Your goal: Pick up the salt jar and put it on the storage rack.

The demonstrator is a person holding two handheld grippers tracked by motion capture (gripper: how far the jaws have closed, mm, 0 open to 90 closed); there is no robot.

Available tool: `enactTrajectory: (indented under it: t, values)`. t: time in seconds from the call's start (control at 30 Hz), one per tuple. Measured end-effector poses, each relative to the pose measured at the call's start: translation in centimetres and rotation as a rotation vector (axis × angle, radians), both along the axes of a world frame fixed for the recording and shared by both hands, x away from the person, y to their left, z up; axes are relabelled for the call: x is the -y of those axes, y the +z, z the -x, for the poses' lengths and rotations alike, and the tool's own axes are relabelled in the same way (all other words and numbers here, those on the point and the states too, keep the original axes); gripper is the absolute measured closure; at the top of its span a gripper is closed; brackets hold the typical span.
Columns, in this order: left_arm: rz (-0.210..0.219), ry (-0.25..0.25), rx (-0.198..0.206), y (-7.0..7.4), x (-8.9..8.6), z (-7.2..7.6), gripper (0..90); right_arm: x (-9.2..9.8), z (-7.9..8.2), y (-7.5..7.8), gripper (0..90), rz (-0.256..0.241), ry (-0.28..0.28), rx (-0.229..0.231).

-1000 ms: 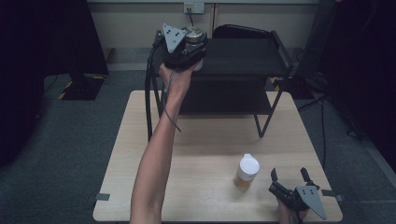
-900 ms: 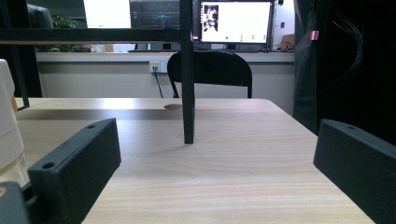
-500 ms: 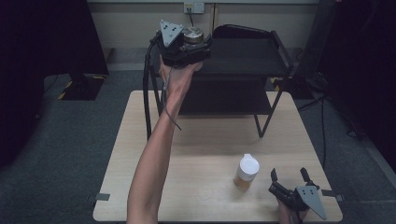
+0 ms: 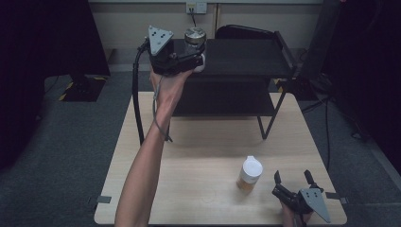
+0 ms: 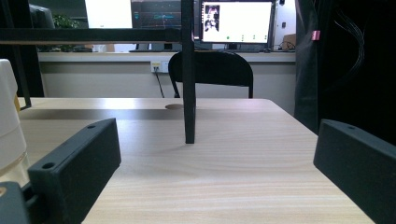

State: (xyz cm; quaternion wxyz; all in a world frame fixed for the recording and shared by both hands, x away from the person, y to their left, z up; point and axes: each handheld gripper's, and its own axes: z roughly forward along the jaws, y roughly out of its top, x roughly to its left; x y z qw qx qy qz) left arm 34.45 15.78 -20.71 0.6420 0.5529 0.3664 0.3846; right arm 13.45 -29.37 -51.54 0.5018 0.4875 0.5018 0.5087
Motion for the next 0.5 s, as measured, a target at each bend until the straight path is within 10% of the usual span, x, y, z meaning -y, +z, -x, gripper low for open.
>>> enactTrajectory:
  t: [0.5]
  values:
    - [-0.003,-0.009,0.016,-2.2,-2.0,3.7,0.1,0.0,0.0,0.0,0.0,0.000,-0.002,0.000]
